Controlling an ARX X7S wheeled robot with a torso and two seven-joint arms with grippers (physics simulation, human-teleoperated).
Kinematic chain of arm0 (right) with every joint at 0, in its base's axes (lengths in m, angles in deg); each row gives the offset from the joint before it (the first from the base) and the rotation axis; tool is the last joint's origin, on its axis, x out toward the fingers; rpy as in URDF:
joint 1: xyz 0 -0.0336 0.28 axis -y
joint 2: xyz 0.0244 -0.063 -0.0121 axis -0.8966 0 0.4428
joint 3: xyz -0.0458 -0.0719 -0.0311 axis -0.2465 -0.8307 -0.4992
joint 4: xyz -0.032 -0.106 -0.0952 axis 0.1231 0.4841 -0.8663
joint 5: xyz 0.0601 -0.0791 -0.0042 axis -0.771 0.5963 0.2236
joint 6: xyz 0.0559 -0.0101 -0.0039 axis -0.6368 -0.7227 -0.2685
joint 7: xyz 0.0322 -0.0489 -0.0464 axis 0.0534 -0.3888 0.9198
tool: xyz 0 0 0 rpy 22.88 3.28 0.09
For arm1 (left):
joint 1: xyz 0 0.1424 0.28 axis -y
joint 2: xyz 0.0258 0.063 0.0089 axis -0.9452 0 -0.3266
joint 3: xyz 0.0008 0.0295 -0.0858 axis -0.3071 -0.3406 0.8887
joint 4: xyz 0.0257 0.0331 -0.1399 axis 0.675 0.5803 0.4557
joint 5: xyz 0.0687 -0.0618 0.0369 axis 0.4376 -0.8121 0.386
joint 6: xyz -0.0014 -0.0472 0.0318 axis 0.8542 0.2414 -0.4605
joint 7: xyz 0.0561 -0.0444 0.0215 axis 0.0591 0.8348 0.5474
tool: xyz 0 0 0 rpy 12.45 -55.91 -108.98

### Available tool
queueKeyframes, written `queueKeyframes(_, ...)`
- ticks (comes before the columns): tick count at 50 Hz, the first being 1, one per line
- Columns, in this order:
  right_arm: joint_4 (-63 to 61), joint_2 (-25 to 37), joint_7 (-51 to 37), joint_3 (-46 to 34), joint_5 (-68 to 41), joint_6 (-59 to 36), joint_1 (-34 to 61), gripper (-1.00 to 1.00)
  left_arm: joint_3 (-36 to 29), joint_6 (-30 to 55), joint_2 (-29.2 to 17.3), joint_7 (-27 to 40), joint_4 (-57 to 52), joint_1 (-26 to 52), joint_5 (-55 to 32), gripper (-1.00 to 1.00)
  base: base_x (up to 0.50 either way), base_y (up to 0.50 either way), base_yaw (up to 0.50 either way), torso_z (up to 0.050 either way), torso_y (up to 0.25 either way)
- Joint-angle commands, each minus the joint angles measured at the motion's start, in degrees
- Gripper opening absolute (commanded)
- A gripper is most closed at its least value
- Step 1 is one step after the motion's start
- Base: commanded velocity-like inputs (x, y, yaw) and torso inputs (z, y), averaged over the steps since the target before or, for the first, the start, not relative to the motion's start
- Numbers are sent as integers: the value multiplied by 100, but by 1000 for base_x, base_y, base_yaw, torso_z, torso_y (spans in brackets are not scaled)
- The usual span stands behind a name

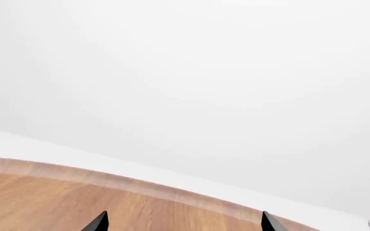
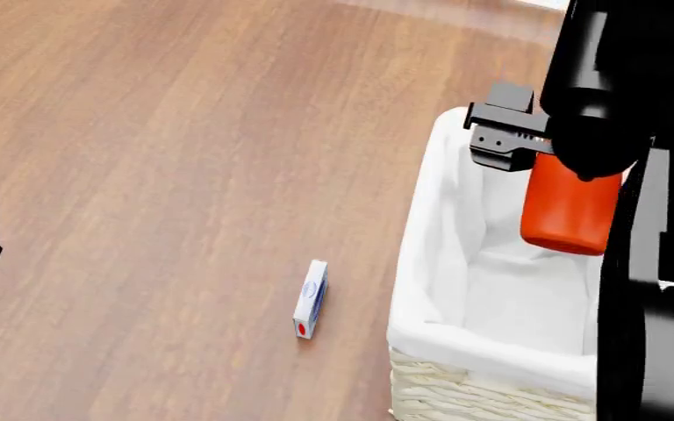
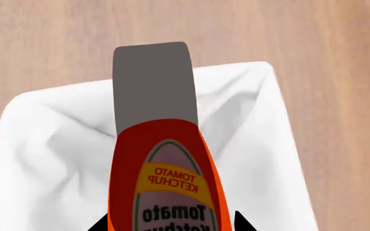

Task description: Pick up the ketchup, and put it in the basket.

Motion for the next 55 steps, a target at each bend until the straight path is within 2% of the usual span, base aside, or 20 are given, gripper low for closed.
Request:
queueKeyframes(1, -4, -126, 788, 1691, 2332, -199, -7, -100, -10, -7, 19, -8, 37, -1, -3, 100, 0, 0, 0, 0, 0)
queueKeyframes(8, -4, -182, 1249, 1878, 2981, -216, -65, -100, -20, 2, 23, -11, 53, 11, -10, 100, 0, 0, 0, 0, 0)
queueKeyframes(14, -3, -247, 1280, 1960, 3246, -155, -158, -100, -8, -18, 21, -28, 72, -11, -11, 100, 0, 0, 0, 0, 0)
queueKeyframes(55, -3, -339, 1418, 1981, 3393, -62, -455, -100, 16, -33, 3, -31, 112, -20, -48, 100, 0, 0, 0, 0, 0)
